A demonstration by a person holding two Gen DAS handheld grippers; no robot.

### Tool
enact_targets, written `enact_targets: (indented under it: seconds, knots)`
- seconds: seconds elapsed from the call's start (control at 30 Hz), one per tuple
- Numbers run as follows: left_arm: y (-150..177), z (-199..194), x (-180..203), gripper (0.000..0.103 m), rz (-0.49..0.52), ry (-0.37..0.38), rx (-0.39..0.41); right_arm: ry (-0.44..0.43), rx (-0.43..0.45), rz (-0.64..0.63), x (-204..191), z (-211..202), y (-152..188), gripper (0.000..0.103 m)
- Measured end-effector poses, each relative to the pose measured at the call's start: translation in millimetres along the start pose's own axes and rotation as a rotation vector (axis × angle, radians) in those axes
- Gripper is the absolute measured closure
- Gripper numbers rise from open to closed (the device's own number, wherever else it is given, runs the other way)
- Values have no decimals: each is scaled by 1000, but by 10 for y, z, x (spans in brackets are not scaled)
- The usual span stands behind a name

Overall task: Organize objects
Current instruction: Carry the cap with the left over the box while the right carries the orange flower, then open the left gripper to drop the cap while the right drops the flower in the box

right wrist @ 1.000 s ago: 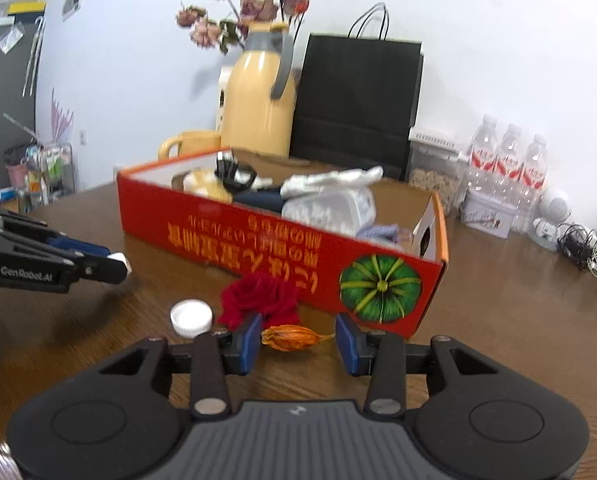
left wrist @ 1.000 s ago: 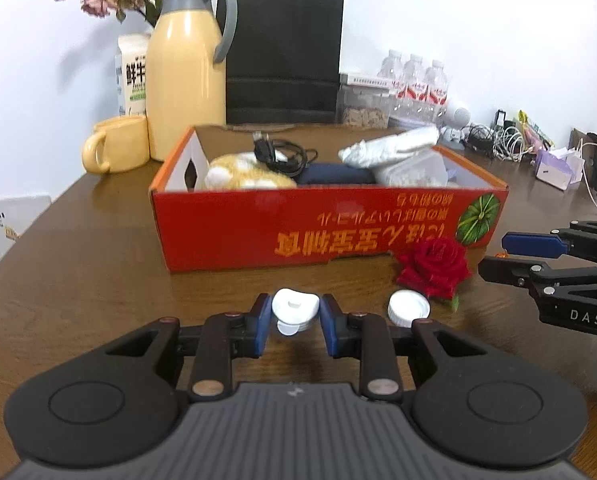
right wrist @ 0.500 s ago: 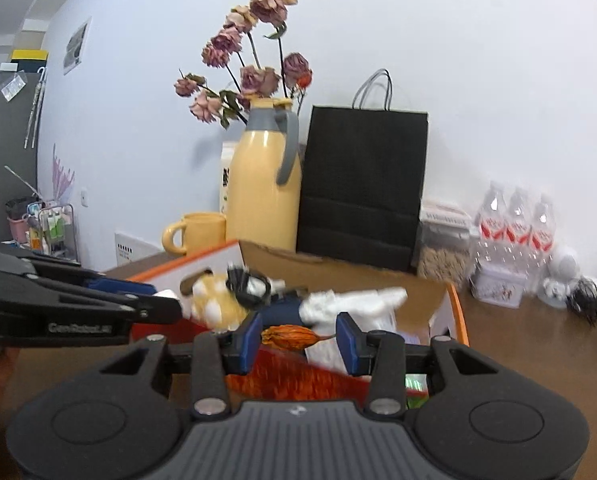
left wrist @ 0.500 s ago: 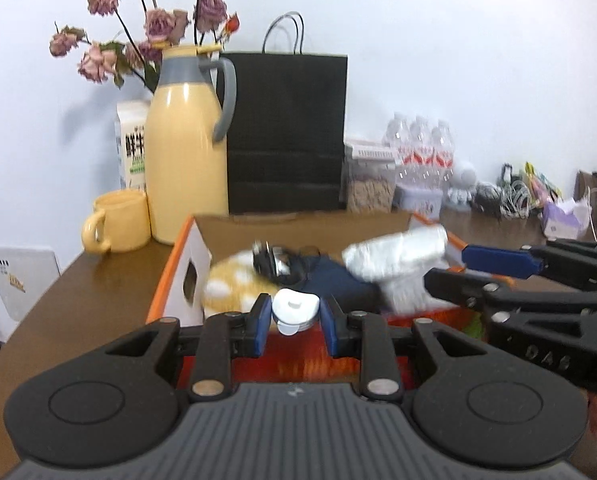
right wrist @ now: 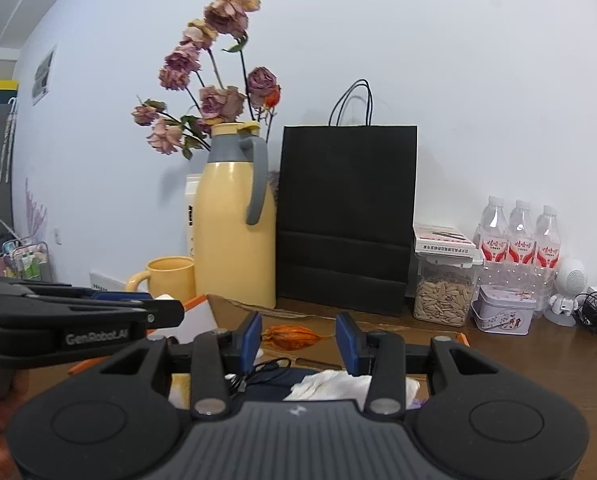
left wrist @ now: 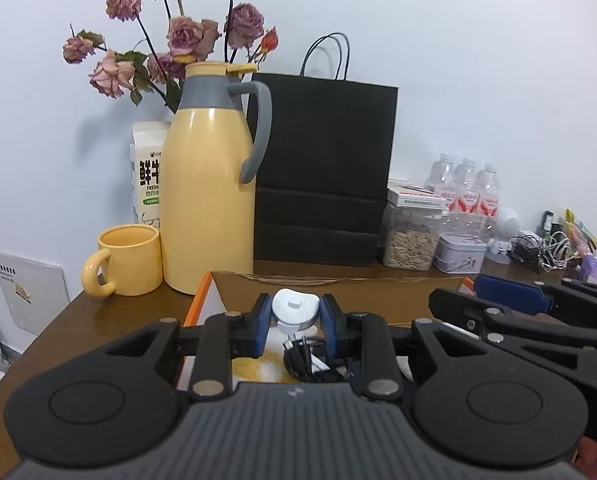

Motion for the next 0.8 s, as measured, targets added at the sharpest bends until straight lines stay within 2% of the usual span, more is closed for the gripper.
enact_targets:
  seconds: [0.2,0.43,0.5,0.6,0.63,0.67,0.73,0.77,0.8]
  knots:
    - [58,263,26,76,7,-15,-32,15,-42,19,91,196,118,64]
    - [87,237,4,76,10,-22,-21,45,-64,-1,76,235,195,64]
    - [87,219,-3,72,8,-29,-12,51,-66,-9,61,227,200,64]
    - [90,202,-23,55,3,-33,-2,66,-69,-13,62,204,213,63]
    - [89,195,-33,45,0,-36,2,74,-69,-11,66,194,222,61]
    - [89,184,-46,31,-4,-39,7,79,-71,-9,72,184,229,59]
    - [87,149,-71,13,-13,-46,28,92,-65,0,90,157,233,40]
    - [85,126,-81,4,-16,-50,38,102,-59,5,101,144,233,36]
    - [76,110,-90,0,-19,-52,44,113,-50,10,109,122,232,26]
Point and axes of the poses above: each gripper's, at about its wrist camera, not at the fingertips, and z roughly the way its jaws point, x to its right, y to its underside, the point moved 2 cm from there along z, roughly the way its jaws point, and after that the axes turned 11 degrees about -y, right-handed, at the moved point
